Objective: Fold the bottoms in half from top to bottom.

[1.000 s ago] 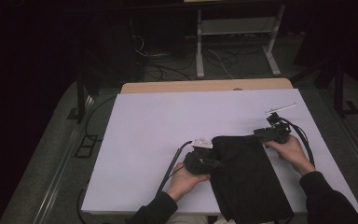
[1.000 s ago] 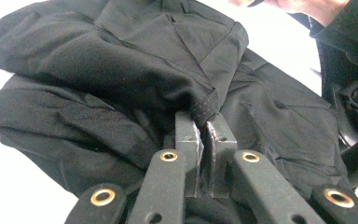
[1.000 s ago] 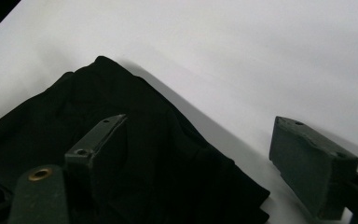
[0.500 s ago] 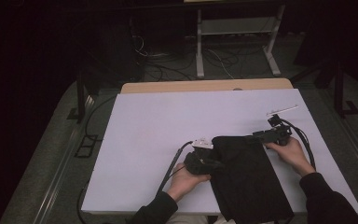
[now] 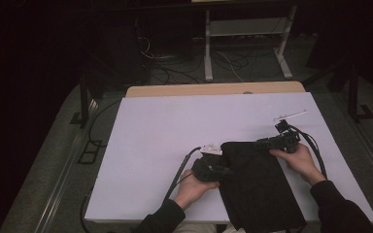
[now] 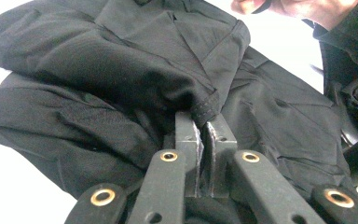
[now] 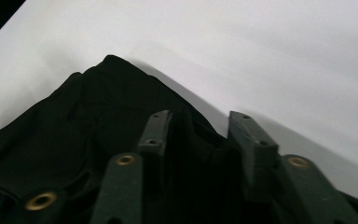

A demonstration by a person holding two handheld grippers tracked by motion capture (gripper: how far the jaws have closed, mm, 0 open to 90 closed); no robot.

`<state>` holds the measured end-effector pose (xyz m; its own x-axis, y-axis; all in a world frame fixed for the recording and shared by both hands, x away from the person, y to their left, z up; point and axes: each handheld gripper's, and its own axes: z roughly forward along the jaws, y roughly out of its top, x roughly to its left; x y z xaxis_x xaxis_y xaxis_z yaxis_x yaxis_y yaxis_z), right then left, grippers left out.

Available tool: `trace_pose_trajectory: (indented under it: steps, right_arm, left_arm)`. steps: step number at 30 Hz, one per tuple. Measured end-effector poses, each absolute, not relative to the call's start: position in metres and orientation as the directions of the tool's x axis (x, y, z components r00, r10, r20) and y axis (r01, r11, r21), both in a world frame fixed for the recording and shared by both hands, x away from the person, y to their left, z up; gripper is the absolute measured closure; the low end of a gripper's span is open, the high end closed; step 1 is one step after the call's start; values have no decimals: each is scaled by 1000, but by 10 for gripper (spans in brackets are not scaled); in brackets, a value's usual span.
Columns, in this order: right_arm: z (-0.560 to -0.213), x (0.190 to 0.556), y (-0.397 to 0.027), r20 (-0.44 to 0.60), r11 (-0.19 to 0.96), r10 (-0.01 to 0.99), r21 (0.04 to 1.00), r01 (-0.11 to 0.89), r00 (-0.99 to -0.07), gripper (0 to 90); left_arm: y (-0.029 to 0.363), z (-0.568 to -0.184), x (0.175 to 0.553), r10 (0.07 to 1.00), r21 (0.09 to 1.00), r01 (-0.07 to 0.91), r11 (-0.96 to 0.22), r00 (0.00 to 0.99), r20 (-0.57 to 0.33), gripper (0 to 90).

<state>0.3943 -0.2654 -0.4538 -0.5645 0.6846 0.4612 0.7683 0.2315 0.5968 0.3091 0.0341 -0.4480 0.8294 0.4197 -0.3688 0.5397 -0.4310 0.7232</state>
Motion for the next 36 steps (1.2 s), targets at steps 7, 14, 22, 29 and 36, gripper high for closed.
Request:
trace_pose_trajectory:
  steps: [7, 14, 22, 29, 36]
  right_arm:
    - [-451, 391, -264, 484, 219, 663, 604, 766, -571, 803]
    - [-449, 390, -263, 513, 196, 656, 593, 781, -554, 831]
    - [-443, 388, -263, 539, 168, 638, 600, 782, -551, 836]
    - [-436, 384, -266, 551, 157, 619, 612, 775, -560, 837]
    - [-428, 379, -269, 558, 152, 603, 622, 768, -571, 838]
  left_arm:
    - [34, -448, 309, 418, 725, 538, -431, 831, -368, 849]
    - [34, -448, 309, 419, 724, 536, -434, 831, -365, 842]
    - [39, -444, 306, 466, 774, 499, -390, 832, -302, 650]
    - [42, -442, 307, 523, 785, 506, -358, 805, -281, 480]
    - [42, -442, 310, 532, 787, 507, -352, 800, -277, 417]
